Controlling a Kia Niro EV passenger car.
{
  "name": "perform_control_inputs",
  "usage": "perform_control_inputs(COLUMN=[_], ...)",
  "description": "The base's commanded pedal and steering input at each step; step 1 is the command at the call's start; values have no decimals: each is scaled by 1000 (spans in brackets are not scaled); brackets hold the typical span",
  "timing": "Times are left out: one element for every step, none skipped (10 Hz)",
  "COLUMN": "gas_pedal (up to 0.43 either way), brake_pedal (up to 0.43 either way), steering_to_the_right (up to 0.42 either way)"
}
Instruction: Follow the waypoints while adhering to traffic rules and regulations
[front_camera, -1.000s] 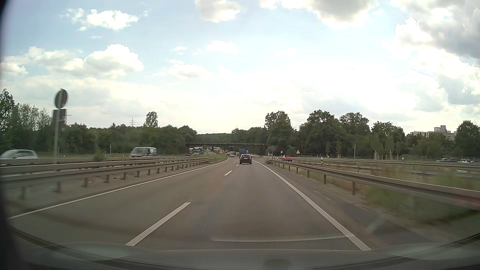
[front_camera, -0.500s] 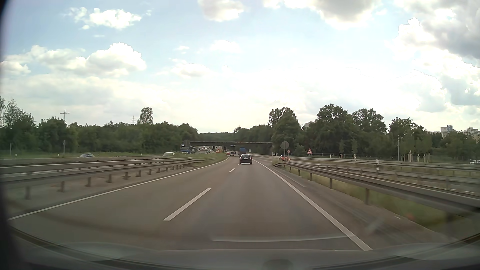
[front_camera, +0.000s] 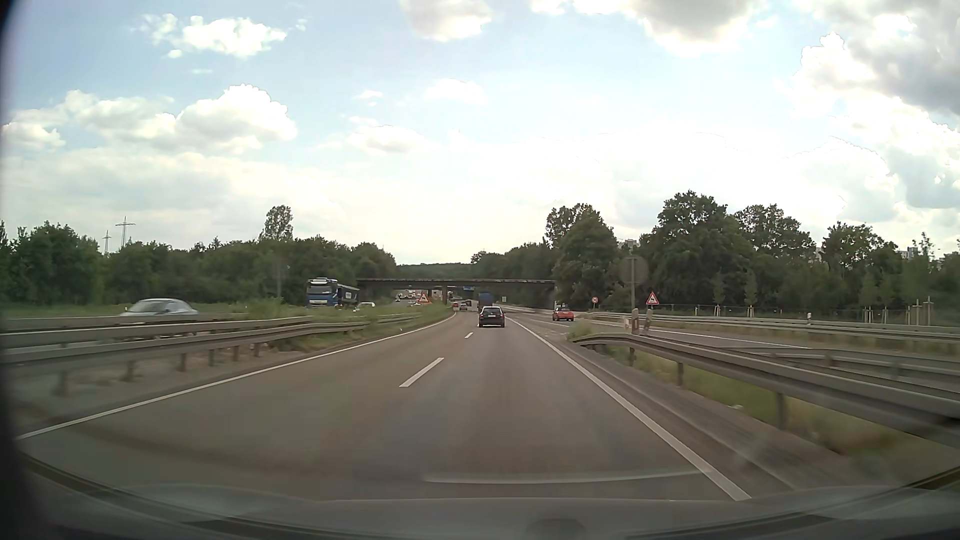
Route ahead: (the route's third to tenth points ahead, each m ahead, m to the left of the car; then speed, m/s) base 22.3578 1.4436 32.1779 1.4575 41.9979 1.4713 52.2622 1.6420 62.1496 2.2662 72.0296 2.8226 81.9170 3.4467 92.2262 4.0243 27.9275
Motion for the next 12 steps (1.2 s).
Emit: perform_control_inputs(gas_pedal=[59,59,59,59,59,59,59,59,28,0,0,0], brake_pedal=[30,30,30,30,30,30,30,30,30,30,30,30], steering_to_the_right=[-4,-3,-3,-3,-4,-4,-3,-3,-4,-4,-4,-5])
